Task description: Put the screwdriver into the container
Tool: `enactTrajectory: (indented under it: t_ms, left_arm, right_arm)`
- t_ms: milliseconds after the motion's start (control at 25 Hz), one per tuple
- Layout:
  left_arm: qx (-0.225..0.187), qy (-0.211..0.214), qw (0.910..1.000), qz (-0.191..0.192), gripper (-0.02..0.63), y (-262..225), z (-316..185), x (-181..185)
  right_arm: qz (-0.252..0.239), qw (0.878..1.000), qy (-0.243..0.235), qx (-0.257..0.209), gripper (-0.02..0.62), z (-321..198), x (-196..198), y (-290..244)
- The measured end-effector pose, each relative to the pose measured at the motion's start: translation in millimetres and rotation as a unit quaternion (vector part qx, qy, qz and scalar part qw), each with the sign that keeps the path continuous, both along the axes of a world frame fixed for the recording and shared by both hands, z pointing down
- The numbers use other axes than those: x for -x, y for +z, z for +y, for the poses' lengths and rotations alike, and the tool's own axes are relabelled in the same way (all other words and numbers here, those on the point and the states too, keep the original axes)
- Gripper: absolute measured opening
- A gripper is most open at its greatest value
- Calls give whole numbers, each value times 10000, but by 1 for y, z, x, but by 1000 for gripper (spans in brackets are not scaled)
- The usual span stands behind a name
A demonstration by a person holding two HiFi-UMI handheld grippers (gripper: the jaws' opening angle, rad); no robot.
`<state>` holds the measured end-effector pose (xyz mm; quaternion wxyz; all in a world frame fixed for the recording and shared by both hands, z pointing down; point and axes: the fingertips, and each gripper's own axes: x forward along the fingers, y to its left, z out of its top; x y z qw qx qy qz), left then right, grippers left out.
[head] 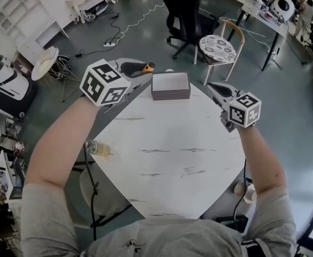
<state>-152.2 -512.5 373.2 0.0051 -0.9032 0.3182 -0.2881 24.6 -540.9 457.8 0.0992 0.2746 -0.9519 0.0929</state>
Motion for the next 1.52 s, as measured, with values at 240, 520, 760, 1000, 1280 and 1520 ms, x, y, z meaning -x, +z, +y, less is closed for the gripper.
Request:
enactTrajectory:
  t_ms: [240,520,760,1000,1280,1520]
  left_arm:
    - [230,348,9964,-737,110,50,-61,-27]
    - [540,607,9875,-1353,110,116,-110,-48]
    - [858,814,9783,-1699,110,174,-130,-62]
    - [1084,945,9698,-1971,110,217,-142,-69]
    - [1146,1211,9566,-2390,110,249,-149,-82]
    - [1151,1407,9503,-2528,110,261,-151,-95]
  right_arm:
    - [31,9999,-12,110,9,-16,-1,35]
    - [86,9999,-70,129,9,-36,-4,60]
    - [263,9995,-158,65,9,-44,-11,74]
    - [443,9988,-165,90,9,-47,-28,93]
    - [595,9980,-130,143,9,-51,-41,115]
    - [545,9982,-147,180,9,-53,-38,122]
